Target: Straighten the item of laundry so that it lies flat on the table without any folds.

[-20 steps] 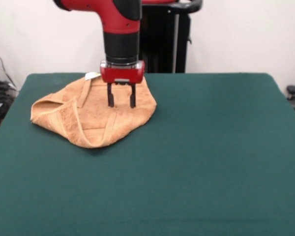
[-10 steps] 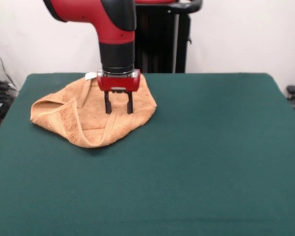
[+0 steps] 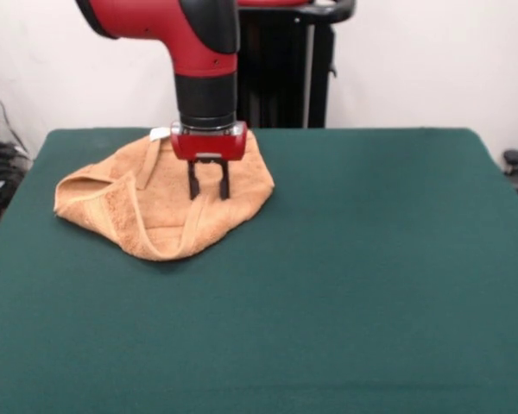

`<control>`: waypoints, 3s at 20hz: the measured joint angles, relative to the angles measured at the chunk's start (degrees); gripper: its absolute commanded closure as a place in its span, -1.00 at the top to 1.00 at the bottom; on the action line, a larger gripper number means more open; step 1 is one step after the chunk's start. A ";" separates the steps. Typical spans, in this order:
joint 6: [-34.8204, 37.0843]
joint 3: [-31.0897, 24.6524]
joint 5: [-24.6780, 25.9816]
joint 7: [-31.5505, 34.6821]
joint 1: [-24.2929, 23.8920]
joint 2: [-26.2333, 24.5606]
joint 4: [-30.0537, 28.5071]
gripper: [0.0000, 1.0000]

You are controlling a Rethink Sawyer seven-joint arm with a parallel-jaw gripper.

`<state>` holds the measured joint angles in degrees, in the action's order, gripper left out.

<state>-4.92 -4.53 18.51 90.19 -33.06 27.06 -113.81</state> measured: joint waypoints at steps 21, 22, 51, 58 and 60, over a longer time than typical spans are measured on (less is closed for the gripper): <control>-1.08 0.16 0.34 0.00 0.54 0.07 -0.08 -1.00; -1.08 0.27 0.28 0.00 0.71 0.14 -0.08 -1.00; 1.91 0.88 -10.63 0.00 10.53 12.50 -3.50 1.00; 1.91 0.76 -10.63 0.00 9.33 12.19 -3.53 1.00; 1.91 0.70 -10.64 0.00 8.83 12.04 -3.52 1.00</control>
<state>-3.01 -3.83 7.87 90.19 -24.23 39.09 -117.33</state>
